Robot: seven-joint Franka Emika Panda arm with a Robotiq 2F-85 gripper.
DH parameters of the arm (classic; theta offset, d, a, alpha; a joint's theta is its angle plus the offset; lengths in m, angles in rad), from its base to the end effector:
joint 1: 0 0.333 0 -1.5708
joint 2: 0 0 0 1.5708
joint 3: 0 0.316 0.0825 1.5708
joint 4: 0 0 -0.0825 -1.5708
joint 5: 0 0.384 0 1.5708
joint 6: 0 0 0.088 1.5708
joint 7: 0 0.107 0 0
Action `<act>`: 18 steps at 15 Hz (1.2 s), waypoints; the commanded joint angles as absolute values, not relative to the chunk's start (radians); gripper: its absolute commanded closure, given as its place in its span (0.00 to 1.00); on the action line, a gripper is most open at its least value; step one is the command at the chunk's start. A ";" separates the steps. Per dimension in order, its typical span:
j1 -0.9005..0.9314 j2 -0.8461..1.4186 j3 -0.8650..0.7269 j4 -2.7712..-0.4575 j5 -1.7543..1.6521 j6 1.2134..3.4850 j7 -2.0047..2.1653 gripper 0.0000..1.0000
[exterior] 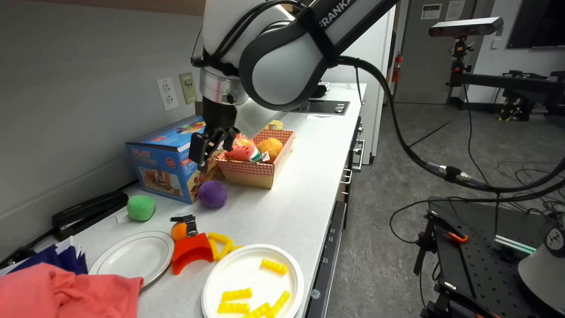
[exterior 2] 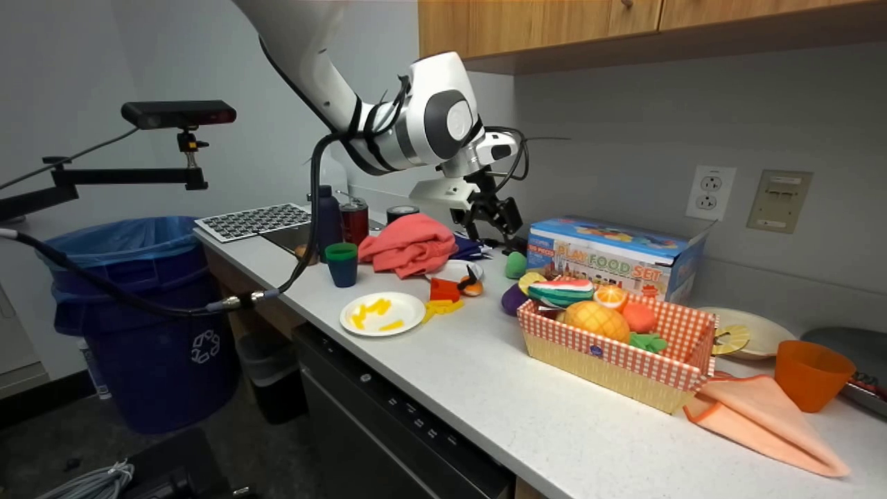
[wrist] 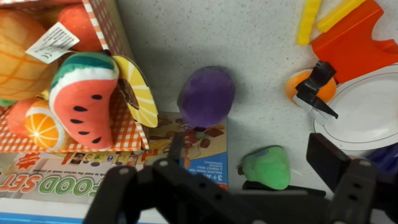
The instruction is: Put the plush toys inside the basket
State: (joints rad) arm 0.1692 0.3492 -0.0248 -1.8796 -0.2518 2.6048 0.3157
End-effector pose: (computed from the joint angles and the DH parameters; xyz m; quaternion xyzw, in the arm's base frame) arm 0.6528 0.1015 0.3644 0.9788 0.0118 0.2001 0.0427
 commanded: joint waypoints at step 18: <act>0.199 0.618 -0.078 -1.618 -0.263 2.610 0.327 0.00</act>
State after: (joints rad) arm 0.1800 0.5499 -0.0463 -1.7054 -0.2715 2.6143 0.3186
